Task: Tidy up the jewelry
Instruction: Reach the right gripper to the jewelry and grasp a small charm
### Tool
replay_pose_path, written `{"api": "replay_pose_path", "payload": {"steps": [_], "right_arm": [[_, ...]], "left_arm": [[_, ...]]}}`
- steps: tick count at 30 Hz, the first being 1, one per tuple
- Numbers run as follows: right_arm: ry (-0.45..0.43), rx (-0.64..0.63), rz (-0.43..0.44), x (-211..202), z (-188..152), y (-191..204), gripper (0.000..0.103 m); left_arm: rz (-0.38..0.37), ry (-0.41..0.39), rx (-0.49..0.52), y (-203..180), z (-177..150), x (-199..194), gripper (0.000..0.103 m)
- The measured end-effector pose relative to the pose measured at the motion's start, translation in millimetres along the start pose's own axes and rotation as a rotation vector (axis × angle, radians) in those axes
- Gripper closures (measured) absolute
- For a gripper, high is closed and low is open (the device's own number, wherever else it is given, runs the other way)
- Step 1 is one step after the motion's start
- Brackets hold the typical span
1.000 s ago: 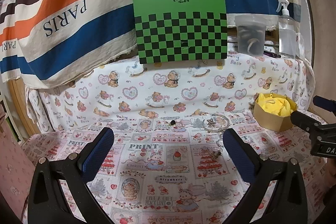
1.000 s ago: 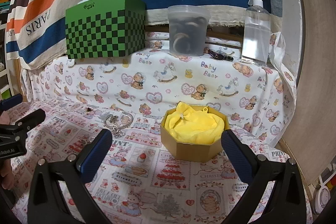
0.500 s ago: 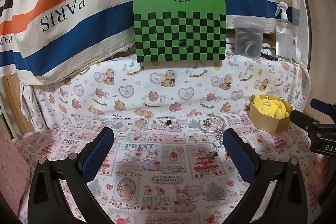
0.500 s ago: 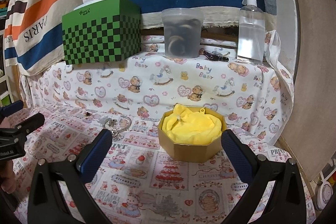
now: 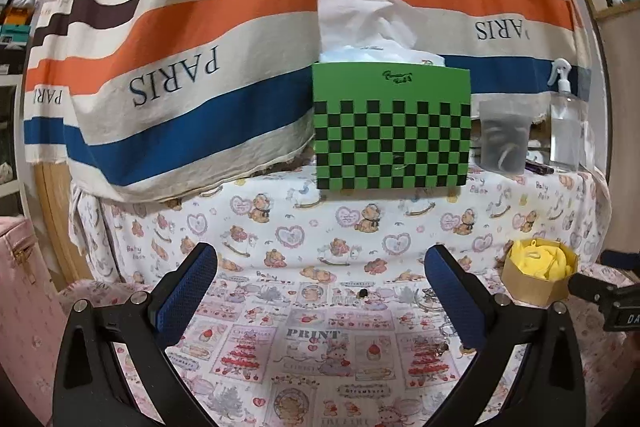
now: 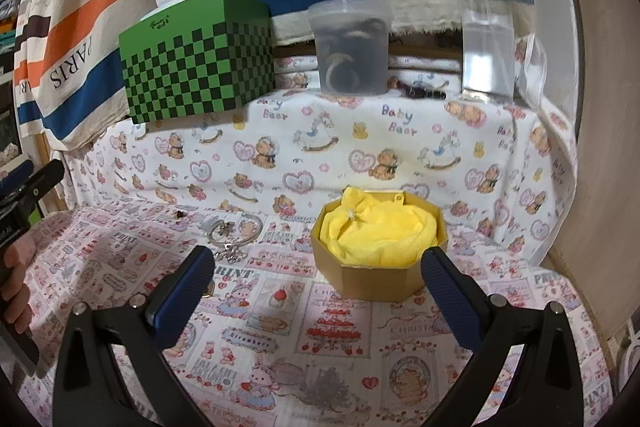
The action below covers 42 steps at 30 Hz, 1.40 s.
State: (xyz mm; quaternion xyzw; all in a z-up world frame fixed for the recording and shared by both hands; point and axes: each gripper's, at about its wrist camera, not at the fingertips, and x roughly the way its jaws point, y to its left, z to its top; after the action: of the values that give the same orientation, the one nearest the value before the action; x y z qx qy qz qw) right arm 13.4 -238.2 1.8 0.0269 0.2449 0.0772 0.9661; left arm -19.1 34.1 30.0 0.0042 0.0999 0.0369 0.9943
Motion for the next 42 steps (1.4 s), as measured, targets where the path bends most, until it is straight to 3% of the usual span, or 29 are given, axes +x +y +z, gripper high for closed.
{"api": "replay_pose_path", "payload": {"steps": [3, 6, 8, 12, 16, 23, 29, 31, 38, 42], "right_arm": [[0.02, -0.007, 0.039, 0.3, 0.5, 1.5, 0.003], [0.065, -0.019, 0.066, 1.3, 4.2, 6.9, 0.007], [0.103, 0.01, 0.122, 5.0, 8.2, 9.7, 0.013], [0.231, -0.005, 0.153, 25.0, 10.0, 30.3, 0.028], [0.34, -0.027, 0.164, 50.8, 7.0, 54.3, 0.047], [0.496, -0.078, 0.111, 95.3, -1.8, 93.7, 0.065], [0.505, -0.125, 0.055, 109.3, -5.5, 110.0, 0.076], [0.534, -0.103, 0.065, 113.3, -7.1, 110.5, 0.089], [0.49, -0.082, 0.065, 109.2, -6.5, 109.5, 0.094], [0.418, -0.038, 0.096, 89.9, -3.7, 93.0, 0.094]], "left_arm": [[0.019, 0.0, 0.028, -1.7, -0.6, -0.3, 0.0], [-0.035, 0.021, 0.022, 0.0, 0.0, 0.5, 0.001], [-0.037, 0.046, 0.022, -0.1, 0.7, 2.4, 0.001], [-0.031, 0.109, -0.016, 7.1, 2.1, 10.2, 0.001], [-0.027, 0.151, -0.086, 22.5, 1.3, 19.1, 0.001], [0.0, 0.175, -0.117, 36.2, 3.0, 25.8, 0.001], [-0.008, 0.17, -0.141, 40.5, 6.5, 22.0, 0.001], [-0.011, 0.168, -0.143, 40.4, 7.1, 21.3, 0.0], [-0.007, 0.187, -0.149, 39.0, 4.6, 25.1, 0.0], [-0.004, 0.22, -0.099, 29.0, 0.6, 29.8, 0.0]]}}
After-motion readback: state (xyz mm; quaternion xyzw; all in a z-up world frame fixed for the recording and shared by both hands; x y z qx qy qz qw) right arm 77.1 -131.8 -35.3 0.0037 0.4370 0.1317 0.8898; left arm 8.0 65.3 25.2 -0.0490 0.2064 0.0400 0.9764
